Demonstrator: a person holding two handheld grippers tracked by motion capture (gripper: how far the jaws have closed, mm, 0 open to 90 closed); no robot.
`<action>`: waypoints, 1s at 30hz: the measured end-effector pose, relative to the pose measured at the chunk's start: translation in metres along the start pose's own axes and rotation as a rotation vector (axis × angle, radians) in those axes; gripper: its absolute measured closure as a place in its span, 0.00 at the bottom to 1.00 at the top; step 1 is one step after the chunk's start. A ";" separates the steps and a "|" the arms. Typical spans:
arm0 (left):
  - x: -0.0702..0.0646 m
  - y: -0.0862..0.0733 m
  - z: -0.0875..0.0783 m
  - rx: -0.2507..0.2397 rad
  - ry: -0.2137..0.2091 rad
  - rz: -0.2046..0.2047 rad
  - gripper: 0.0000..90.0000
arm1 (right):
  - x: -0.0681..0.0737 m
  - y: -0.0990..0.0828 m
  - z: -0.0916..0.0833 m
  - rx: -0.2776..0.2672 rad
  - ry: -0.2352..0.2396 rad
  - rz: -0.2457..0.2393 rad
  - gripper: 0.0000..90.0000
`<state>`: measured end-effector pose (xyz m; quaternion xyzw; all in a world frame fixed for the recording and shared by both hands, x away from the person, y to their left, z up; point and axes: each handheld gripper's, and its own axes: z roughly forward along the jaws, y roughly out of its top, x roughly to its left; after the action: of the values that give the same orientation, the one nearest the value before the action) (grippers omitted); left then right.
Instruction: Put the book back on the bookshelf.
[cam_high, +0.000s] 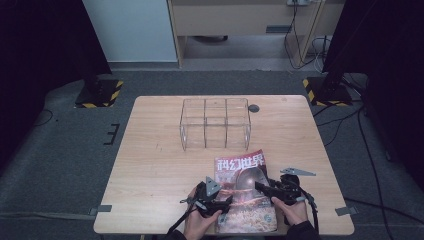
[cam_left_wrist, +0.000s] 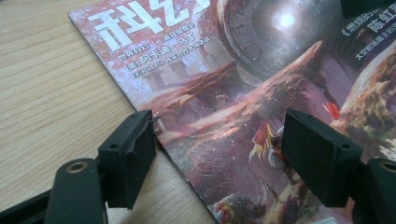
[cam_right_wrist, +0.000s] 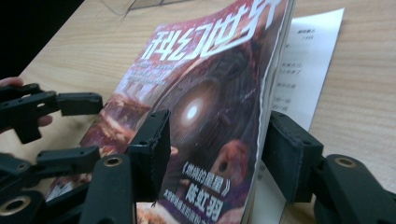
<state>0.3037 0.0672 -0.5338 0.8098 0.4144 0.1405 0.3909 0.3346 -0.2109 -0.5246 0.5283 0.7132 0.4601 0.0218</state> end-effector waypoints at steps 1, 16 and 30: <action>0.000 0.000 0.000 0.000 0.000 0.000 0.28 | 0.000 0.000 0.000 0.001 0.000 0.000 0.49; 0.001 0.000 0.000 -0.001 -0.003 -0.001 0.28 | 0.000 0.004 0.014 0.043 -0.012 -0.042 0.62; 0.014 0.001 -0.005 -0.041 -0.030 -0.056 0.26 | 0.002 0.013 0.003 0.024 0.043 0.004 0.92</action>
<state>0.3101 0.0805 -0.5312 0.7917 0.4280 0.1256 0.4175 0.3446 -0.2070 -0.5163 0.5198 0.7180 0.4630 -0.0005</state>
